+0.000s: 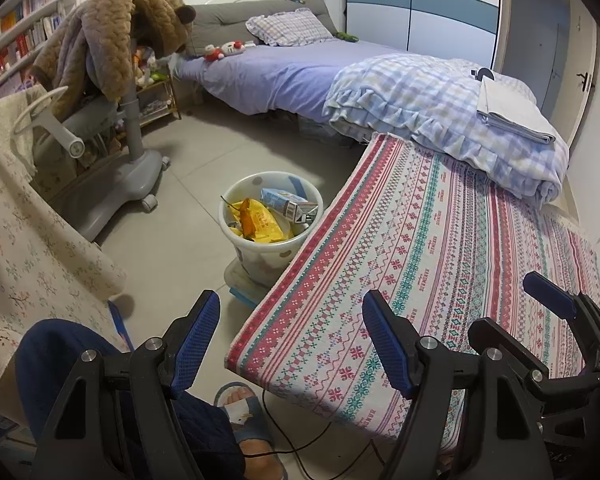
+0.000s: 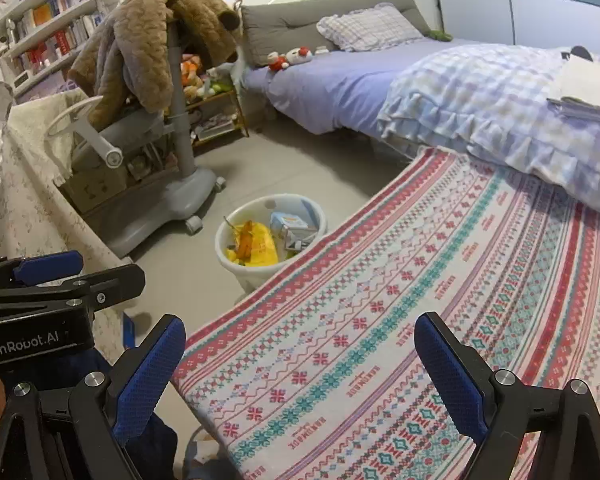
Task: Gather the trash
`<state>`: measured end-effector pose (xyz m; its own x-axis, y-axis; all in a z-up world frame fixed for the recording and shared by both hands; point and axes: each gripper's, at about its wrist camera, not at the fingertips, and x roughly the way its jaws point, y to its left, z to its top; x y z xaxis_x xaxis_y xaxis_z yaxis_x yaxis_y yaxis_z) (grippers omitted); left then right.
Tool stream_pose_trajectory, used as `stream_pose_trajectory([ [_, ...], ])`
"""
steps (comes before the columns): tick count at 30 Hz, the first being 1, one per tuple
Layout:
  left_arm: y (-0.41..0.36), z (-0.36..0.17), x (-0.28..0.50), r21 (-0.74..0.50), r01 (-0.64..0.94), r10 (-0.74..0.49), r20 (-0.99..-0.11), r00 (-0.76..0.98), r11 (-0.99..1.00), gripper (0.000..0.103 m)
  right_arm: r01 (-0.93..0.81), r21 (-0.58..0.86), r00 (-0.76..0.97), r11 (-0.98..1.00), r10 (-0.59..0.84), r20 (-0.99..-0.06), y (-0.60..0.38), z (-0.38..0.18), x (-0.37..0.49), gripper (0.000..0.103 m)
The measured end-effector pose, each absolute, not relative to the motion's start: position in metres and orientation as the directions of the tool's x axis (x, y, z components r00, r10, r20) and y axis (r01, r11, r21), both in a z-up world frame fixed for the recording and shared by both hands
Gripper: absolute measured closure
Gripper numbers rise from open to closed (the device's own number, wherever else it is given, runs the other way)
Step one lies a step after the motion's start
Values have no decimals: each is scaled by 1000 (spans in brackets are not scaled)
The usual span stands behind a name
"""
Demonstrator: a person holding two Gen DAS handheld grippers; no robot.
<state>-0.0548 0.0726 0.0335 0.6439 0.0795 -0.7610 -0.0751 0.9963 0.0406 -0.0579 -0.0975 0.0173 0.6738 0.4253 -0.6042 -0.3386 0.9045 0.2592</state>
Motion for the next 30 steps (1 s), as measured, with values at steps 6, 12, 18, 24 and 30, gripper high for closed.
stream_pose_trajectory([
  [6,71,33,-55,42,-65,74,-764,642,997,27,-338,263,672,904,427,-605,-99,16,-58,7],
  [12,71,33,-55,40,-67,73,-766,639,997,27,-340,264,672,903,429,-604,-100,16,-58,7],
  [18,72,33,-54,43,-71,78,-765,640,997,27,-340,266,671,902,431,-603,-99,16,-58,7],
  [24,73,32,-54,44,-72,80,-765,640,996,27,-341,268,670,901,433,-603,-98,16,-58,7],
  [30,74,32,-51,54,-77,91,-763,640,996,27,-340,269,671,901,432,-602,-98,16,-57,7],
])
